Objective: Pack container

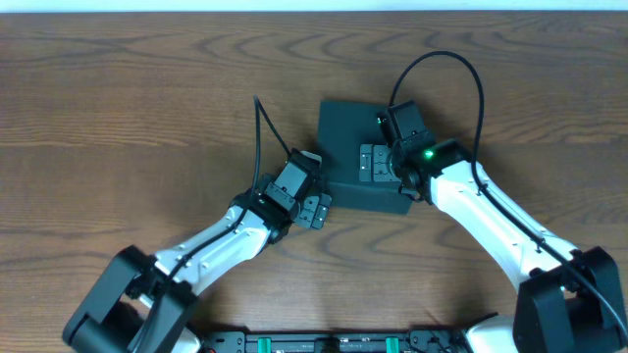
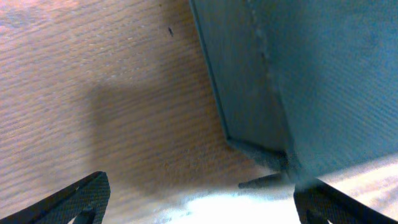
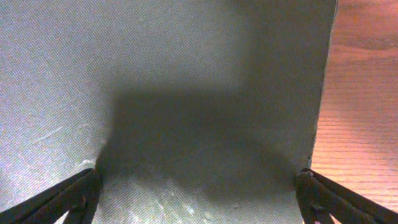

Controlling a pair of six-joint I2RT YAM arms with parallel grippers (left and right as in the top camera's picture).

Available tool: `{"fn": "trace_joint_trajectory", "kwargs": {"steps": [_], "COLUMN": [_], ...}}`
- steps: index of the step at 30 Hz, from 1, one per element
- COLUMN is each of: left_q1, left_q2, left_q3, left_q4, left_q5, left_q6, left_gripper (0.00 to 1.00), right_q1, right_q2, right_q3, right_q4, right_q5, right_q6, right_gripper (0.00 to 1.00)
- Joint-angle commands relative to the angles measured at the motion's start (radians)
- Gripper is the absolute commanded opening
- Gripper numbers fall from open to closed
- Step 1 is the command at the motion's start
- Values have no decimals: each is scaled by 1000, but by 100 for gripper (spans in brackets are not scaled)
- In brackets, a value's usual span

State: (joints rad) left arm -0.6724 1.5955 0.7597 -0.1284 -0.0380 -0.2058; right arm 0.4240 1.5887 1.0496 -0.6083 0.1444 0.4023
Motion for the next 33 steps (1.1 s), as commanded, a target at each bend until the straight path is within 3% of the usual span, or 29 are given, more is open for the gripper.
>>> {"fn": "trace_joint_trajectory", "kwargs": {"steps": [1,12,19,22,33], "left_q1": [-2,-3,2,21,57], "left_q2": [37,53,-249,-344,-154], "left_q3": [-8,-6,-3,-3,-3], "left_q4": [47,122,-13,-2,132], "left_q5": [-22,-10,-17,-68,6], "left_q6": [8,27,26,56,43], "left_gripper": [95,95,95,95,95], "right_q1": [10,10,10,10,10], "right_q2": [22,22,21,21,21], "right_q3": [-20,-20,-20,-20,-20], "right_q4": [-4,-1,29,29,37], "right_q5": [12,13,13,13,13], "right_q6": [12,12,12,12,12], "right_gripper": [99,99,99,99,99]}}
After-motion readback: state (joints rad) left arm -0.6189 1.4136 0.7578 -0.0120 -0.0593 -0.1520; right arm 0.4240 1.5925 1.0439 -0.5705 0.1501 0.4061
